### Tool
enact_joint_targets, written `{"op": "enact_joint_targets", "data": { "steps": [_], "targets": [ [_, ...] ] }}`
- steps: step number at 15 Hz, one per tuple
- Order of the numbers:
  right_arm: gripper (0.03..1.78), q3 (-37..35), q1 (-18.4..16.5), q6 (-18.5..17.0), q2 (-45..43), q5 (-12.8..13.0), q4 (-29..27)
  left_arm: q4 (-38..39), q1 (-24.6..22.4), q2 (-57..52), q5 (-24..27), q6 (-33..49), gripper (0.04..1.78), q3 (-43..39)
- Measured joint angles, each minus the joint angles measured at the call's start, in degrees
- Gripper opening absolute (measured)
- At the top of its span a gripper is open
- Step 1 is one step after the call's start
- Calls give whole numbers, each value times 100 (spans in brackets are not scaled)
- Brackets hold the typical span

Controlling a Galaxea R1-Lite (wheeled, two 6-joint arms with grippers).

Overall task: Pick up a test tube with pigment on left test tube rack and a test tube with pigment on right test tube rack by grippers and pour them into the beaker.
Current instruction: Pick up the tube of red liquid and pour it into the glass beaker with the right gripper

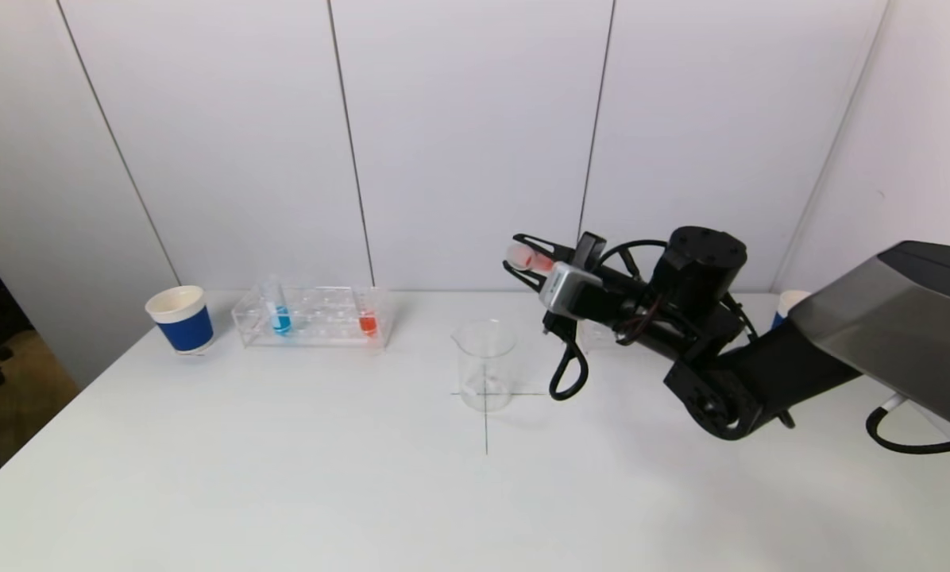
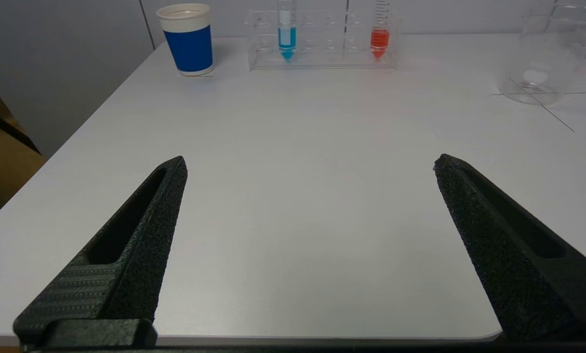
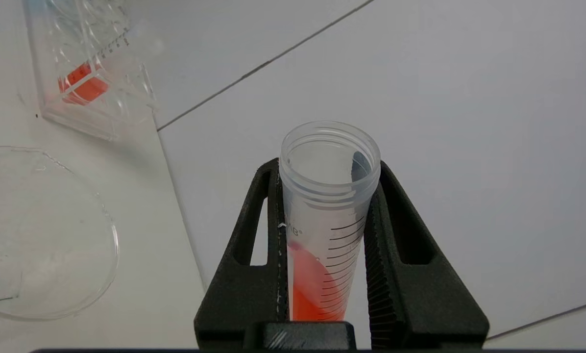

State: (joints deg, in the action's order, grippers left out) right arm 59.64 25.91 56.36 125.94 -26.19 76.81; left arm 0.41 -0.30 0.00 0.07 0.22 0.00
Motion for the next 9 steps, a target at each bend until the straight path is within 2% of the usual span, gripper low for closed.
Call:
{"op": "enact_joint_targets", "data": {
  "steps": [3,9],
  "targets": [
    [50,-29,-66,274,30,-24,-5,0,0,0,0,2,176,2],
    [50,-54,-105,594,157,-46,-35,0,-2,0,2,0,176,0]
  ]
}}
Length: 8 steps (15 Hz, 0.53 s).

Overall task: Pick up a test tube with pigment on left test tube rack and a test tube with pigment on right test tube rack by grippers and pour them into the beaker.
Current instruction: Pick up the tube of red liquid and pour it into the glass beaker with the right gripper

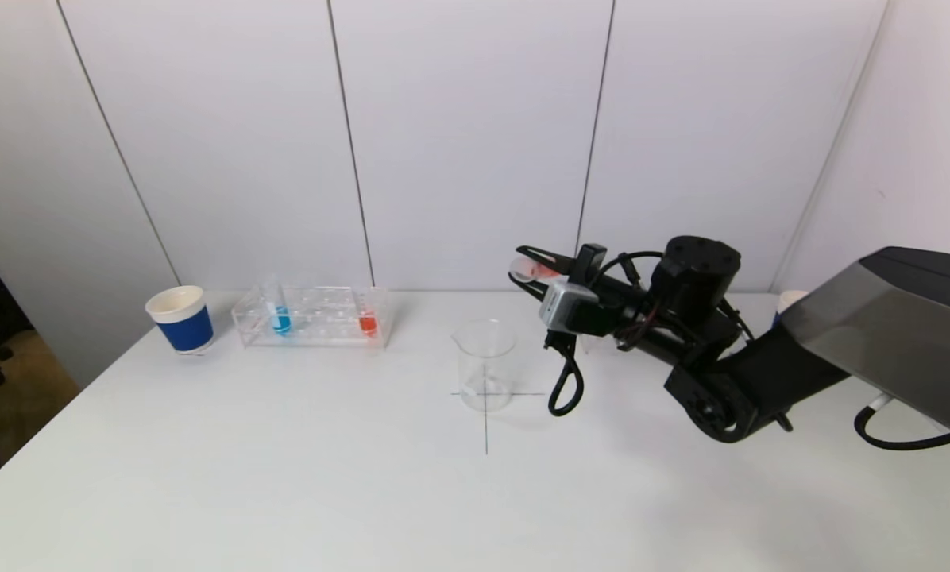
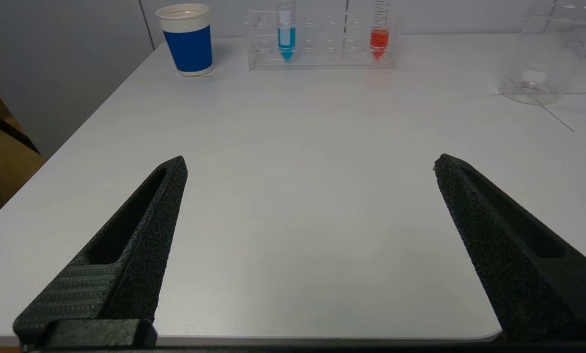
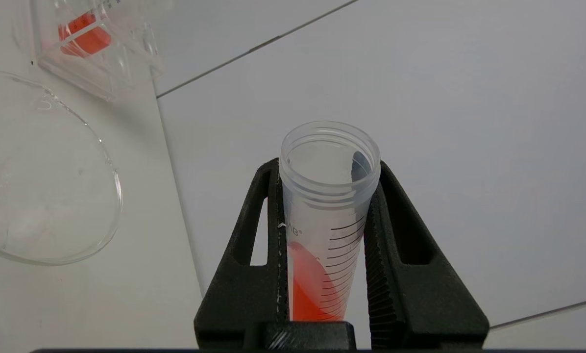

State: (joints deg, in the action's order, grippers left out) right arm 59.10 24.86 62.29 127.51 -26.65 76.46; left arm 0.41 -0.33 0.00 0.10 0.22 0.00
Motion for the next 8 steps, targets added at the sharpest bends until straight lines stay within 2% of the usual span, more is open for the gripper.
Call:
{"op": "enact_joint_targets", "data": {
  "steps": [8],
  "targets": [
    [50,51,11,474,138,83,-59,0,0,0,0,0,176,0]
  ]
}}
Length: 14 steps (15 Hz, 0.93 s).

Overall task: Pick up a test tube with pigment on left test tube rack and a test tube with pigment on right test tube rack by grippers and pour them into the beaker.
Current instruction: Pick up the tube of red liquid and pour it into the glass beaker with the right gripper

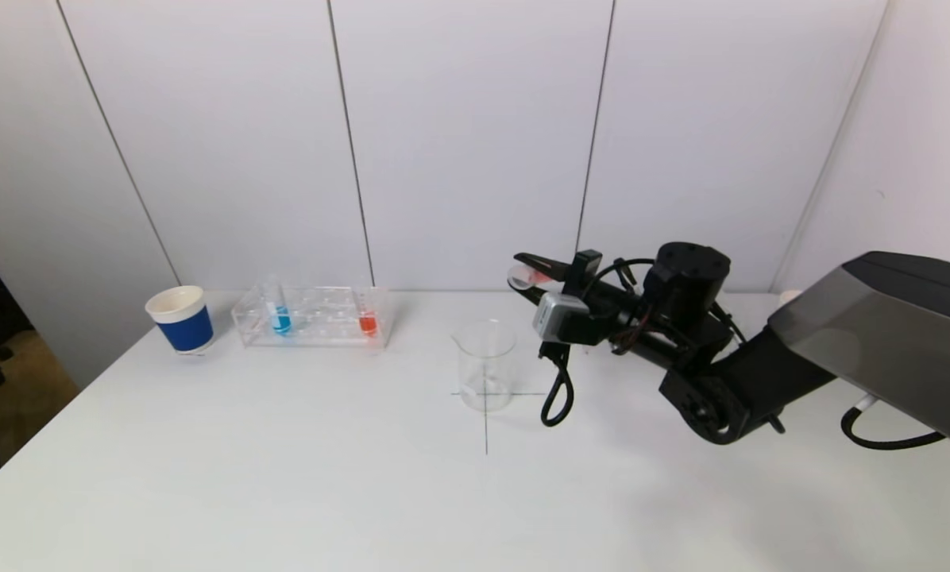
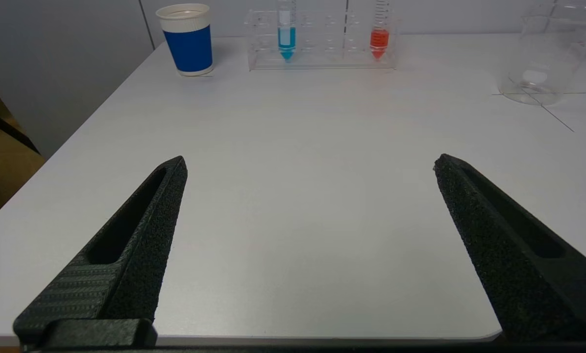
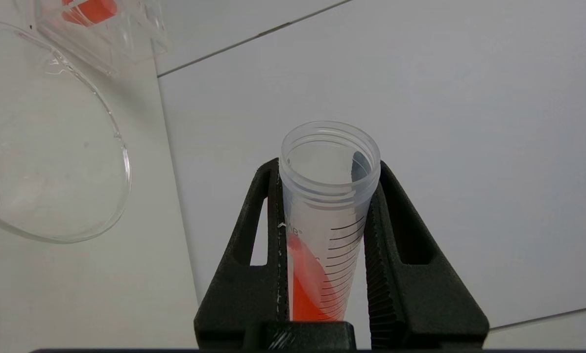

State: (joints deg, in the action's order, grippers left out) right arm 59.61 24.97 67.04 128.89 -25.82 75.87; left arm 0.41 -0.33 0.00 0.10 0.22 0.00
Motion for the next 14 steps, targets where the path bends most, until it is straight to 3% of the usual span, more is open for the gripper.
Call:
{"op": "enact_joint_targets", "data": {
  "steps": [14],
  "targets": [
    [50,-46,321,363,11,334,-22,0,2,0,0,0,176,0]
  ]
}}
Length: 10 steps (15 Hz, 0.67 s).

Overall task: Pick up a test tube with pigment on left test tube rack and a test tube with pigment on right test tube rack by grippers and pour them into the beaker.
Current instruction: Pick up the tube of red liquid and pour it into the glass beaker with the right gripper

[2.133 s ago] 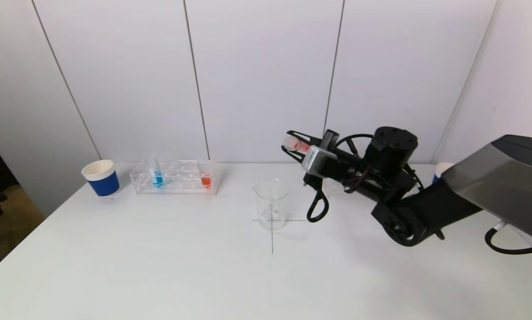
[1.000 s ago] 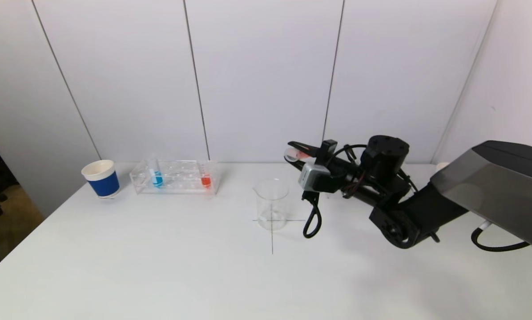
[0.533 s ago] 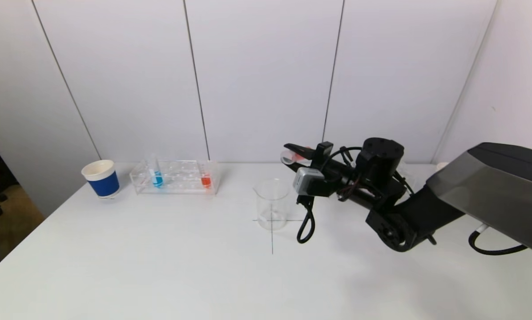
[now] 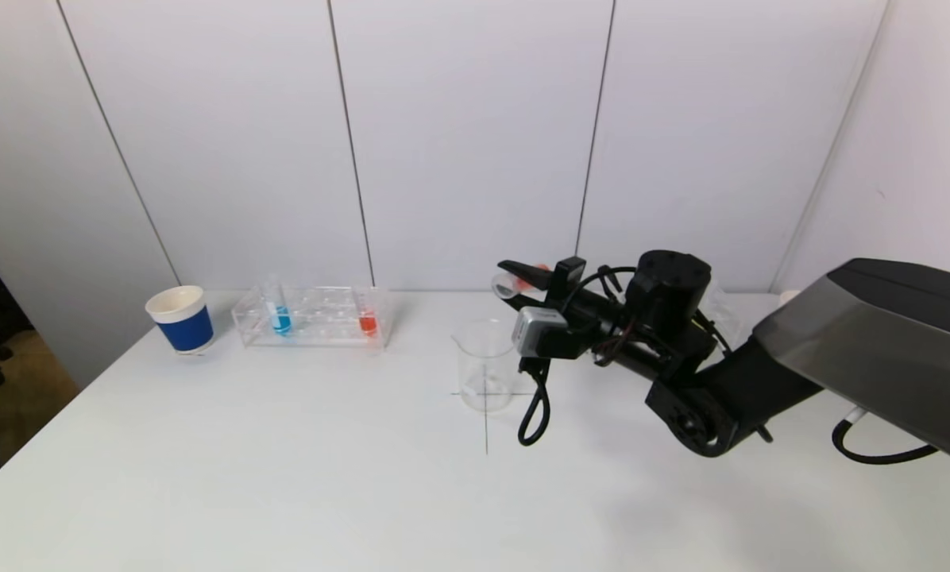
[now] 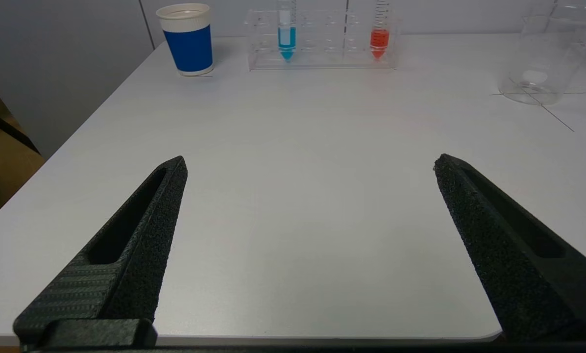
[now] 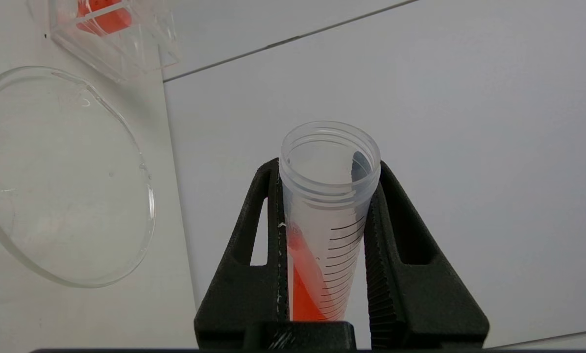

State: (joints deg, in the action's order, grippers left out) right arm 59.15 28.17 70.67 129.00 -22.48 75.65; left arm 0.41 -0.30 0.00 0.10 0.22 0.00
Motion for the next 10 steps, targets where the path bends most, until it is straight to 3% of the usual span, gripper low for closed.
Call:
{"op": "enact_joint_targets", "data": {
  "steps": [10],
  "targets": [
    [50,-9,21,226,33,60,-72,0,-2,0,0,2,176,0]
  ]
}}
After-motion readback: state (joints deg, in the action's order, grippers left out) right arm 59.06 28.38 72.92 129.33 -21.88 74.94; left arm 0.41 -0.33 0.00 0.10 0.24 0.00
